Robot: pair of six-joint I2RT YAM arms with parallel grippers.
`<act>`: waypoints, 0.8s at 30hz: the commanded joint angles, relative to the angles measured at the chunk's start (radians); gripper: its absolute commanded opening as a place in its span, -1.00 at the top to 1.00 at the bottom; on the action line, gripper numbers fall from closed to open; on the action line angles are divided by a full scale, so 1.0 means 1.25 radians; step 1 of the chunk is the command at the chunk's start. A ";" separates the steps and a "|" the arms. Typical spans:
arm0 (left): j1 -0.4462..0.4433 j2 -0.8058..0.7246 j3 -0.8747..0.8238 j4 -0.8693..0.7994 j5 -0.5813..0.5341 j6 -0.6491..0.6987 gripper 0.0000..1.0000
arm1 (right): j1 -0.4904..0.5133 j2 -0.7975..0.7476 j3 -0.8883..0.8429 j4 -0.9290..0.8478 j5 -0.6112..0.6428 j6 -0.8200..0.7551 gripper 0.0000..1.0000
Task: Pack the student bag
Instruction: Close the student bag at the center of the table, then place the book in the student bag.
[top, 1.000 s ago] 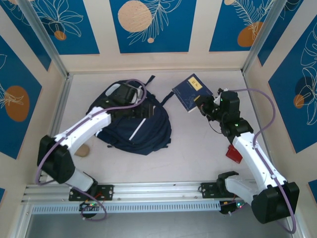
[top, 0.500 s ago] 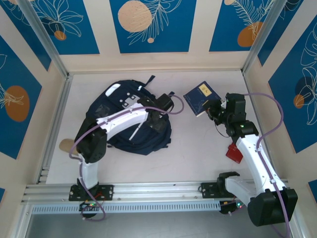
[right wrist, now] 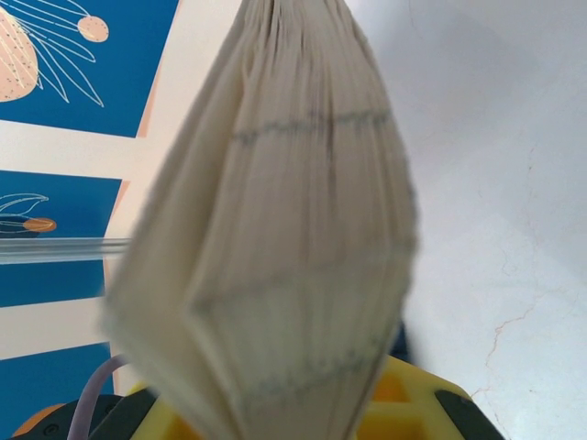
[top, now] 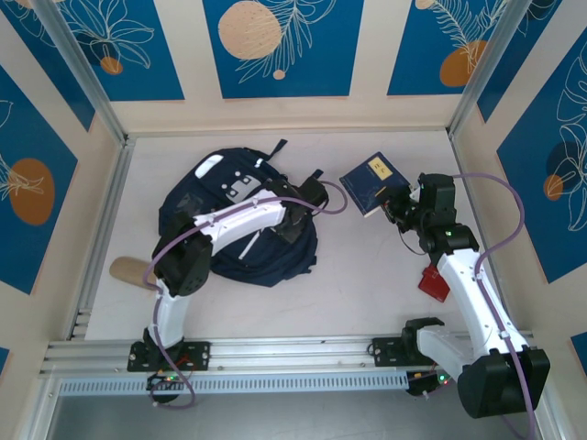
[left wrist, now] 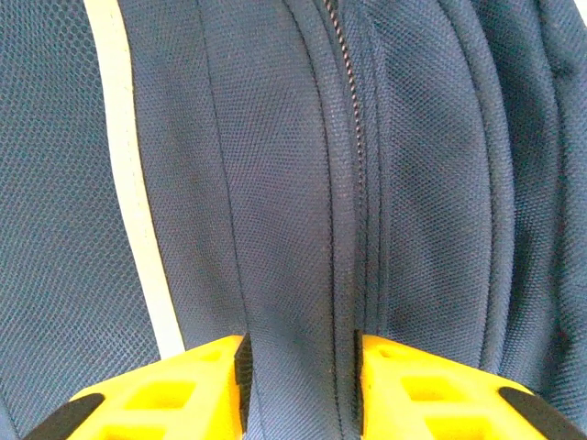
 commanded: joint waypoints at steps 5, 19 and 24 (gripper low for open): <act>-0.003 -0.041 0.019 -0.026 -0.060 -0.013 0.73 | -0.008 -0.033 0.003 -0.005 -0.014 -0.018 0.92; 0.041 -0.282 -0.006 0.054 -0.080 0.048 1.00 | -0.012 -0.065 -0.054 -0.055 -0.128 -0.122 0.92; 0.075 -0.352 -0.027 0.141 -0.087 0.033 1.00 | -0.002 -0.060 -0.067 -0.010 -0.296 -0.161 0.92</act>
